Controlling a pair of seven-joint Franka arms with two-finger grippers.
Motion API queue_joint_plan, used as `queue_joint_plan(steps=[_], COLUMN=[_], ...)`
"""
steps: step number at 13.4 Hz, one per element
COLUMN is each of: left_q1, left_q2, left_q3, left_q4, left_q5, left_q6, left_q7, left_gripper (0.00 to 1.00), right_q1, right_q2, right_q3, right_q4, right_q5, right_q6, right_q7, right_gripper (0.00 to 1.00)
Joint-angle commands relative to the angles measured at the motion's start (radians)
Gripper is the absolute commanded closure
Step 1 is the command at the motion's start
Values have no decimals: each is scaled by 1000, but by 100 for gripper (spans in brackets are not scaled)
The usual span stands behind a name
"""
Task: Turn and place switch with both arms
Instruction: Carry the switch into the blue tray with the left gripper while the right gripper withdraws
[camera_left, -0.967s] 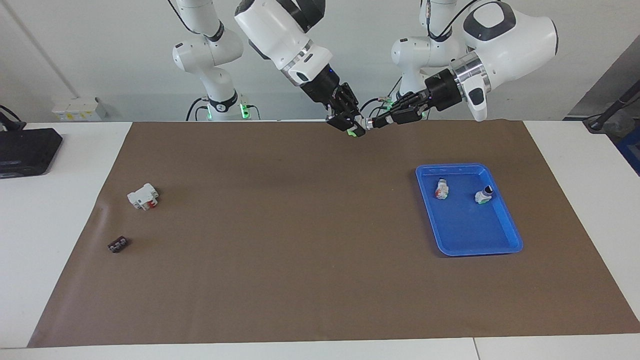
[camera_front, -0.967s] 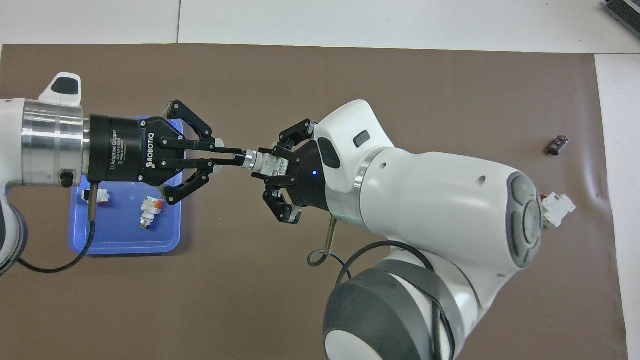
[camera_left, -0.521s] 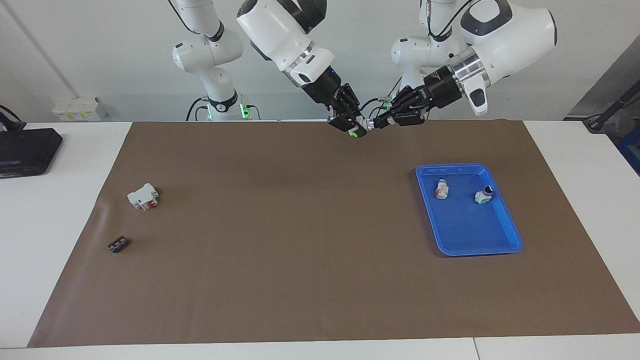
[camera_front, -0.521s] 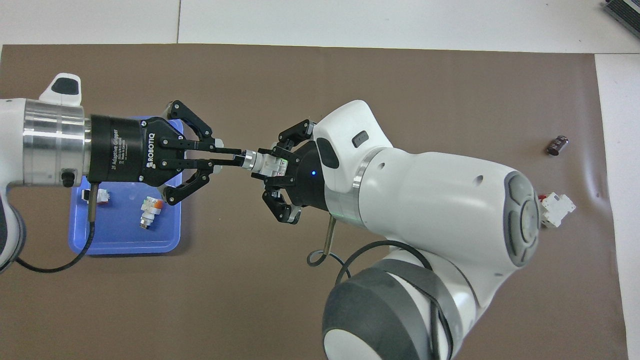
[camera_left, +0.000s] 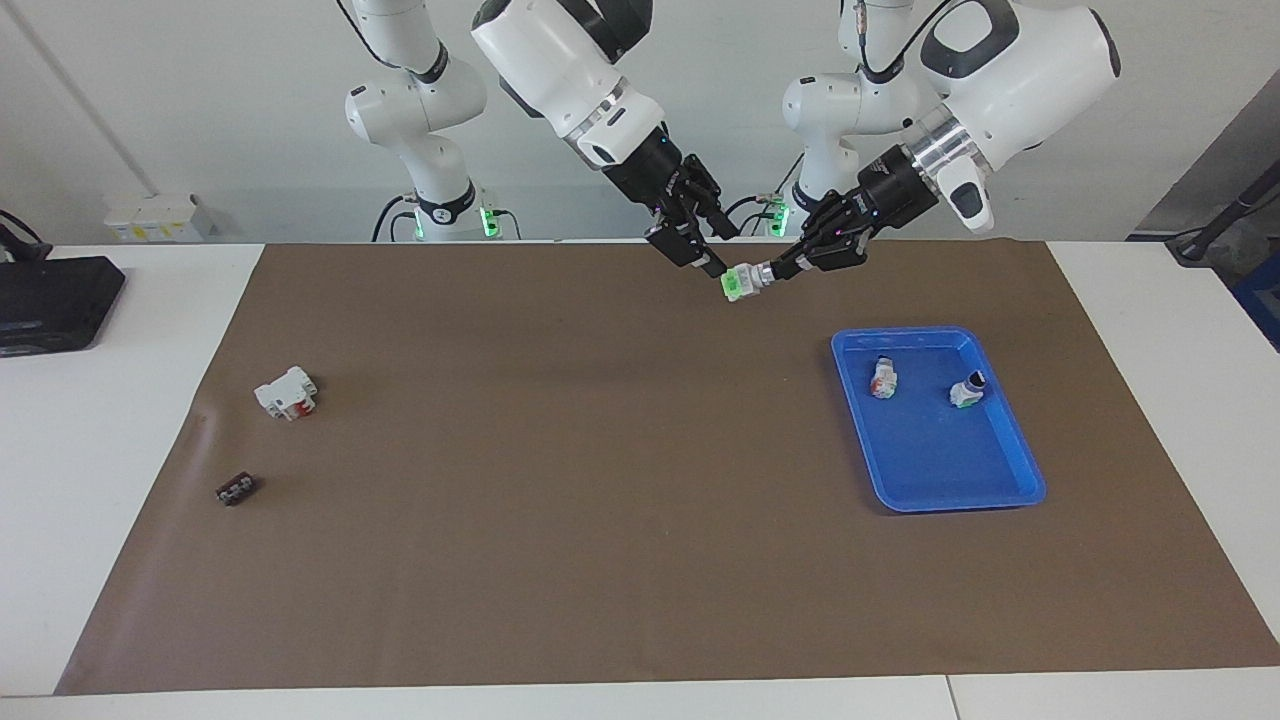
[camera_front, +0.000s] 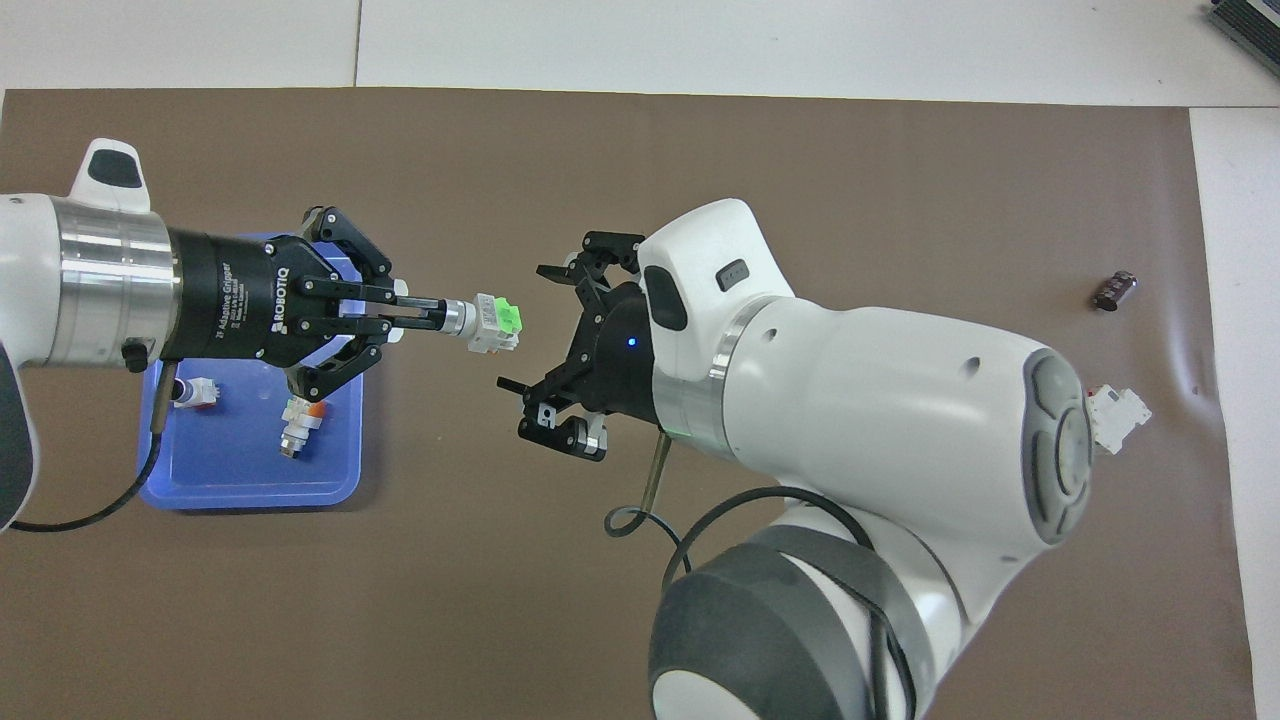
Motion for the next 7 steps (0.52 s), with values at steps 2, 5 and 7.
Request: queue_joint_plan(steps=[2, 5, 7], left_q1=[8, 81, 179], left_q2=[-24, -77, -105], left_q3=[5, 13, 14], left_q4=[-49, -156, -209], left_q5=[168, 278, 298], left_q6=[16, 19, 16], left_q7=[76, 270, 470], left_gripper=[100, 100, 100], right_q1=[-66, -187, -254], right_q2=[-14, -10, -7], right_q3=[-2, -3, -3], right_q4=[-18, -29, -32], right_q5=[3, 3, 1], right_q6=[-27, -38, -38], right_q7=[20, 21, 21], right_gripper=[0, 0, 0])
